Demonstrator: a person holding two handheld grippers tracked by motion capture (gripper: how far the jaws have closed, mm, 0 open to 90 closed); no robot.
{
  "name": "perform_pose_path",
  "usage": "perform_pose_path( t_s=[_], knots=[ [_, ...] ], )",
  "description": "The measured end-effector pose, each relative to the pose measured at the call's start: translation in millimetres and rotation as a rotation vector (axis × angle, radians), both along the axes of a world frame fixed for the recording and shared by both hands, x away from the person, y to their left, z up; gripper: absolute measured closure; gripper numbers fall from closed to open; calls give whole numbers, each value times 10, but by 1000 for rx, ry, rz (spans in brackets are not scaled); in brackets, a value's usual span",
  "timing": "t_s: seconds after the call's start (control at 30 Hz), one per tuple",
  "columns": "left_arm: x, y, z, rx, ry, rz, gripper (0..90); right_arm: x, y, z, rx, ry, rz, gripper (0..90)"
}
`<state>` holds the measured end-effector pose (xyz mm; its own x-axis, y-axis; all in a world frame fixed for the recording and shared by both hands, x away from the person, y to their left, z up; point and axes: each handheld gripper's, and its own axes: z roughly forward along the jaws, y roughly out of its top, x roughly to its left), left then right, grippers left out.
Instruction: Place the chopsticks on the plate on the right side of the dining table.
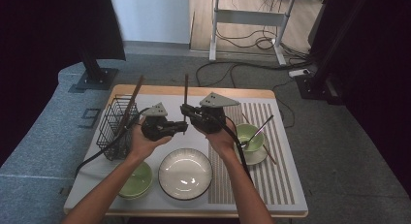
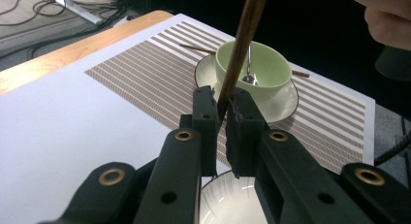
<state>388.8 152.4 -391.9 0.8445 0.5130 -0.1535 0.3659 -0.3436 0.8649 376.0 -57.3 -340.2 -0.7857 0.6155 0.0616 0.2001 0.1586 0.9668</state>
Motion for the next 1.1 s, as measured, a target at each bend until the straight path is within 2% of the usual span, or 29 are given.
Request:
perform_pose_path(
  t_s=[0.1, 0.43, 0.67, 0.77, 0.8, 0.9, 1.1],
  knots=[
    [-26, 11, 8, 24, 0, -13, 847, 12, 0, -10, -3, 7, -9, 826],
    [-76, 44, 42, 50, 18, -28, 866, 49, -55, -59, -3, 21, -35, 775],
    [-103, 79, 80, 56, 31, -26, 867, 43, -96, -91, -31, -3, -110, 672],
    [-108, 82, 84, 60, 35, -25, 867, 43, -110, -101, -40, -3, -121, 648],
    [-110, 84, 84, 68, 38, -27, 867, 48, -127, -123, -57, -5, -135, 622],
    [-114, 84, 83, 72, 42, -27, 868, 58, -147, -146, -56, 4, -141, 605],
    [-140, 101, 83, 119, 40, -29, 867, 90, -203, -239, -51, 38, -146, 521]
  ],
)
